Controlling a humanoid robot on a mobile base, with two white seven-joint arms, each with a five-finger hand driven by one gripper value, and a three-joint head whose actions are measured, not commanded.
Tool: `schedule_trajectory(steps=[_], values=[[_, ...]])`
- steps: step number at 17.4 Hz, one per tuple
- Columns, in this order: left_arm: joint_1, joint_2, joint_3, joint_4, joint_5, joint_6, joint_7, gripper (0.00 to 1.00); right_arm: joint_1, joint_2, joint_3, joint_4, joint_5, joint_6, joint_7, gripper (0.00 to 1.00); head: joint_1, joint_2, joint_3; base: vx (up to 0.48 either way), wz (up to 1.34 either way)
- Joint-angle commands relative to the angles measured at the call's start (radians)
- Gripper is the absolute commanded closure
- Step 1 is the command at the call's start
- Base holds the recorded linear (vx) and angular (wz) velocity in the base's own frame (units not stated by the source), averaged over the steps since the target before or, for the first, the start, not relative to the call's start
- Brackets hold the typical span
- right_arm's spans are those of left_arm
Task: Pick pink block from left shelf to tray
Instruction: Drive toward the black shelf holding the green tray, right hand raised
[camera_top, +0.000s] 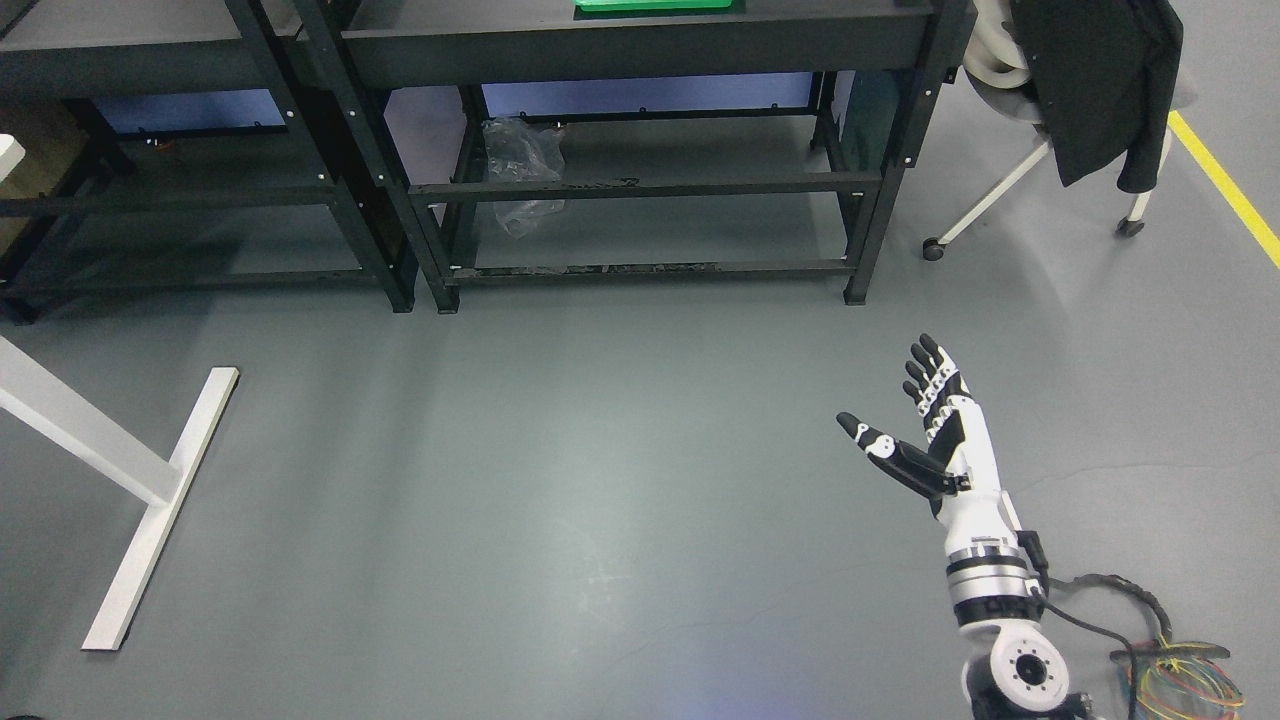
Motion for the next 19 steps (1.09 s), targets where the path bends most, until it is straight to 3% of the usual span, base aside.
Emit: schedule_trajectory(steps=[1,19], values=[[0.020,0.017,0.000,-0.017,0.000,0.000,0.000,0.00,0.002,-0.017,-0.018,0.000,-0.015,0.006,-0.001,0.00,0.0000,0.000,0.000,0.000,0.00],[0.020,0.017,0.000,-0.017,0.000,0.000,0.000,0.00,0.003,-0.017,0.001,0.000,-0.015,0.003,0.000,0.00,0.0000,0.000,0.000,0.011,0.00]])
